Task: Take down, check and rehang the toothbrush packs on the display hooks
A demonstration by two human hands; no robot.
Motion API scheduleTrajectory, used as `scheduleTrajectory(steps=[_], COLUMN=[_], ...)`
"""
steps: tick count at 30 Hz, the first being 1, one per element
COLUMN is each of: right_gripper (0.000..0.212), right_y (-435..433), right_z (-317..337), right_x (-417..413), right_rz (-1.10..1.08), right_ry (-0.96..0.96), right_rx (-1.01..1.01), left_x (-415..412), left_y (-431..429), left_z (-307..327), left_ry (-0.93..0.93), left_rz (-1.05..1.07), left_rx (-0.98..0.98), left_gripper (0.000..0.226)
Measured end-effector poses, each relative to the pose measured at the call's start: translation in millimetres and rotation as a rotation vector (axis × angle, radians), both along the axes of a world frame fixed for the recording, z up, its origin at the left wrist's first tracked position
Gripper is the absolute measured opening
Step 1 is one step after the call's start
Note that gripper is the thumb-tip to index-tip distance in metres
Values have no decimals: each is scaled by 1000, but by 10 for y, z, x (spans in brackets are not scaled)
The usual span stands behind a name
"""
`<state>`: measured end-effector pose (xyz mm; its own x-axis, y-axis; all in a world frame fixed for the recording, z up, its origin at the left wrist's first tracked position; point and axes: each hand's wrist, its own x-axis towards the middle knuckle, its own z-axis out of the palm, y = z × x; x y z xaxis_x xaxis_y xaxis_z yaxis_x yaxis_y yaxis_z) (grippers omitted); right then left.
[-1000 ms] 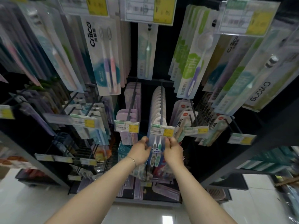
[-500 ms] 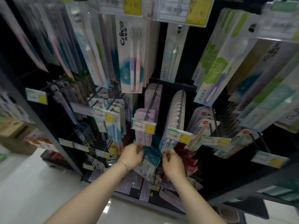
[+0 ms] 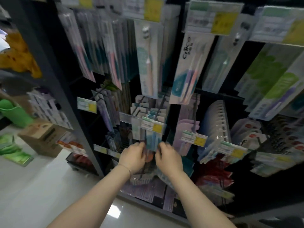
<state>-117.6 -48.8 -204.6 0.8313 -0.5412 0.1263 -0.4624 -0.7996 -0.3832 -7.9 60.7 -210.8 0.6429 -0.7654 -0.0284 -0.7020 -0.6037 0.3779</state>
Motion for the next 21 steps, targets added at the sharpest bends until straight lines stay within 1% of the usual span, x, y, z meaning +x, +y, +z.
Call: scheduleTrajectory(steps=[4,8,13,18,21], right_gripper=[27,28,24,29,28], right_y=[292,504,686,767,758], right_z=[53,71,65,50,21], right_x=[359,635,907,1045,1092], right_rz=[-18,-65,-169,-246,-271], right_ry=[27,18,-24,-117,-94], right_rx=[12,35,118,214,292], left_x=[360,694,1019,1250,1360], left_y=[236,428,573,542,452], left_z=[29,4,-6,35,37], left_ry=[-7,-12,-2,21,73], left_rz=[-25,-55,-100,-101,-99], left_rx=[-13,-46,-55,-106,-154], left_gripper=[25,19,21,21,20])
